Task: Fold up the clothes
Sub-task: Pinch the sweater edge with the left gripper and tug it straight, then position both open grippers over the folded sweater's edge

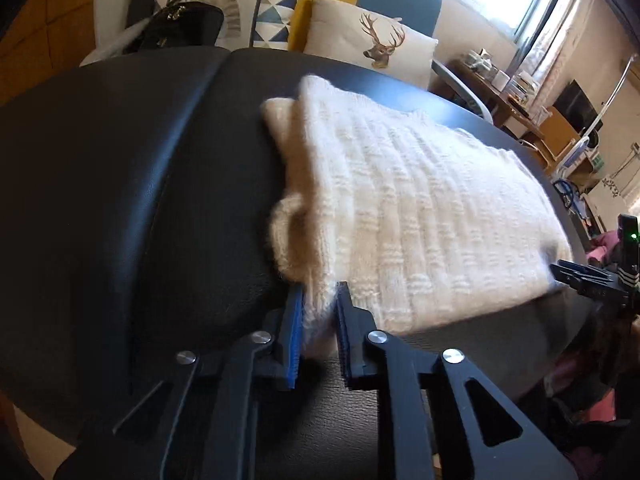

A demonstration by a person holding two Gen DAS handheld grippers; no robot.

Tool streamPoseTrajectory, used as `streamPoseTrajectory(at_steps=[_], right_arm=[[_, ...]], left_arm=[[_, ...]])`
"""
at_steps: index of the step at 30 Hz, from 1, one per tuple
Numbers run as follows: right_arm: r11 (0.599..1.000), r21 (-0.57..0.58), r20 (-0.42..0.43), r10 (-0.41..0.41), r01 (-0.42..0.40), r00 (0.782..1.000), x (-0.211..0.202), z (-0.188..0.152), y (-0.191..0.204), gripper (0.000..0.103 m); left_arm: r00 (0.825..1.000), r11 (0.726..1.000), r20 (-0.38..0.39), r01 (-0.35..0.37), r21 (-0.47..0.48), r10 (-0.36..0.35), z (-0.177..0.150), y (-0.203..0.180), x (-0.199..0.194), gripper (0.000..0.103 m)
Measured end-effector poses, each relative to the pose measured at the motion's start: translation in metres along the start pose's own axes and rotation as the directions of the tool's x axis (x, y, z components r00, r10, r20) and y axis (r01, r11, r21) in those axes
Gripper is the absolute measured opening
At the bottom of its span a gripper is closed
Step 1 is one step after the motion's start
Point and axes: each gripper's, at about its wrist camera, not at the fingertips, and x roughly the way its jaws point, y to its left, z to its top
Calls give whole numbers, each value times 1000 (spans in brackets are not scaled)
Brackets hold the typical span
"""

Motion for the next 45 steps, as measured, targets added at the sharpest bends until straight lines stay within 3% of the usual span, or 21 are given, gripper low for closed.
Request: streamPoseTrajectory(at_steps=[3, 7, 10, 13, 16, 19, 21, 23, 26, 28, 30, 33, 36, 39, 42, 45], right_arm=[[999, 25, 33, 47, -47, 998, -15, 15, -6, 59], [994, 36, 94, 103, -107, 990, -33, 48, -6, 59], [994, 53, 102, 92, -98, 990, -28, 73, -2, 59], [994, 61, 64, 92, -96, 994, -1, 91, 2, 59], [998, 56, -18, 3, -2, 1000, 36, 87, -2, 58], [995, 71, 25, 72, -74, 997, 26, 87, -10, 58], [990, 97, 75, 94, -101, 993, 12, 94, -20, 58], [989, 122, 93, 77, -88, 993, 8, 105, -30, 58], [984, 166, 82, 54, -67, 995, 24, 128, -43, 59], [982, 183, 45, 35, -43, 998, 45, 139, -50, 59], [988, 153, -21, -9, 12, 1000, 68, 142, -52, 56], [988, 151, -3, -3, 4, 1000, 69, 142, -56, 56], [981, 166, 80, 85, -97, 993, 52, 151, -54, 56], [975, 106, 81, 188, -196, 979, 54, 163, -38, 56], [990, 78, -26, 115, -113, 993, 83, 169, -28, 55], [998, 37, -16, 58, -57, 998, 91, 171, -24, 56]], left_arm=[[999, 999, 35, -7, -35, 8, 13, 2, -15, 16], [994, 997, 107, 3, -72, 5, 45, 2, -22, 38], [992, 998, 120, 35, -49, -29, 71, -13, -5, 38], [999, 999, 24, -31, -7, 31, 82, -26, 32, 38], [996, 996, -10, -89, -10, 89, 76, -21, 46, 38], [1000, 996, 28, 4, -84, -2, 85, -16, 27, 38], [997, 997, 80, 29, -68, -24, 100, -21, 18, 38], [996, 999, 90, 17, -36, -14, 117, -29, 24, 38], [999, 1000, 38, -23, 9, 22, 133, -40, 47, 38], [990, 989, -42, -129, 76, 132, 138, -43, 79, 38], [989, 986, -29, -139, 89, 142, 131, -39, 85, 39], [995, 994, -18, -92, 50, 93, 134, -36, 68, 39], [999, 999, 30, -15, 41, 13, 146, -40, 55, 39], [997, 994, 32, -77, 77, 75, 161, -50, 68, 39], [979, 976, -61, -186, 113, 194, 167, -46, 102, 39], [983, 977, -26, -178, 114, 182, 168, -47, 101, 41]])
